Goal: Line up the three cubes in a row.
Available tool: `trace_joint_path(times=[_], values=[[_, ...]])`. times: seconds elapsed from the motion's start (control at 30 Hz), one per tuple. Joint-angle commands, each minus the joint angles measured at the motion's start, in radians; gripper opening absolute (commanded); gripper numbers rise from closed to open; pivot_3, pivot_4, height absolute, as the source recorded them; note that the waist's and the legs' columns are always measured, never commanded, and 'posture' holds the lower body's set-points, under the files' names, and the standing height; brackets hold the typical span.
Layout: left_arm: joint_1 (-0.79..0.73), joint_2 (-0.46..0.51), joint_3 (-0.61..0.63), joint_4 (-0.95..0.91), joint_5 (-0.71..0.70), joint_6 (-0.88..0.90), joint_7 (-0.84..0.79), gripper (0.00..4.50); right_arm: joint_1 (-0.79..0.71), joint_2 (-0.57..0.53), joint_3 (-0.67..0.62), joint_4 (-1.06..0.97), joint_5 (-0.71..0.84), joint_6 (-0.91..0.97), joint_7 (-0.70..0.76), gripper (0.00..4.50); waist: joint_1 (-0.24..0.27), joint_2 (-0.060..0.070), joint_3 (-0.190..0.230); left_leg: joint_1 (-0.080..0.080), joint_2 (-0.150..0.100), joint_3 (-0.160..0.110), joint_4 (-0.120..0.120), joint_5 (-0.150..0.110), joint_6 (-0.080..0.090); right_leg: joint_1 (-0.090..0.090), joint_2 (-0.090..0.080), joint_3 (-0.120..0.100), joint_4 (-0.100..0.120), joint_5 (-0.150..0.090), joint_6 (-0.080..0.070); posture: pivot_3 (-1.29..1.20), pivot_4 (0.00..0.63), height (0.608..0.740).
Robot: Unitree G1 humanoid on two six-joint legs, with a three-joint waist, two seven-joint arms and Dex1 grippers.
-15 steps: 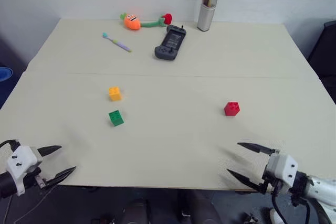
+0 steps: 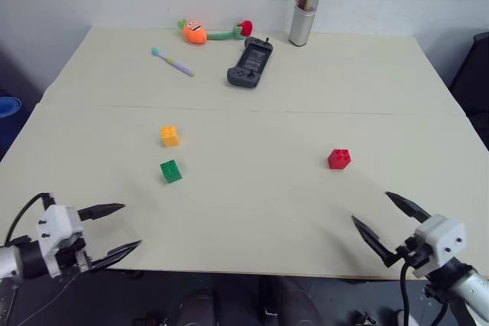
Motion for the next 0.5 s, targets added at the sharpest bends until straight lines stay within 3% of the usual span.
trace_joint_path(times=[0.03,0.13,0.27,0.37,0.5], values=[[-0.031,-0.024,-0.081,-0.091,-0.002,-0.007,0.01,4.5,0.066,0.042,0.009,-0.077,-0.023,0.016,-0.053,4.5,-0.004,0.003,0.0,0.0,0.0,0.0,0.0,0.0,0.0,0.0,0.0,0.0,0.0,0.0,0.0,0.0,0.15,0.74],[-0.095,-0.037,-0.166,-0.099,0.018,0.013,0.022,4.5,0.001,0.062,0.079,-0.126,-0.062,0.091,-0.125,4.5,-0.017,0.002,-0.001,0.001,0.0,0.001,0.0,0.001,-0.001,0.001,0.001,0.002,0.002,0.0,0.0,0.0,0.15,0.74],[-0.169,-0.051,-0.239,-0.099,0.032,0.037,0.046,4.5,-0.249,0.044,0.153,-0.17,-0.082,0.317,-0.253,4.5,-0.03,0.003,0.0,0.003,0.0,0.002,0.0,0.001,-0.001,0.004,0.002,0.003,0.003,0.0,0.0,0.0,0.15,0.74],[-0.221,-0.073,-0.272,-0.092,0.041,0.047,0.077,4.5,-0.417,0.048,0.187,-0.139,-0.102,0.447,-0.326,4.5,-0.027,0.003,-0.001,0.001,-0.001,0.001,0.002,0.003,-0.002,-0.001,0.002,0.003,0.006,0.0,0.0,0.0,0.15,0.74],[-0.275,-0.109,-0.323,-0.088,0.052,0.064,0.103,4.5,-0.655,0.062,0.23,0.038,-0.165,0.486,-0.388,4.5,-0.016,0.003,-0.001,-0.001,-0.001,0.0,0.001,0.005,-0.006,-0.004,0.003,0.002,0.006,-0.001,-0.001,0.0,0.15,0.74]])
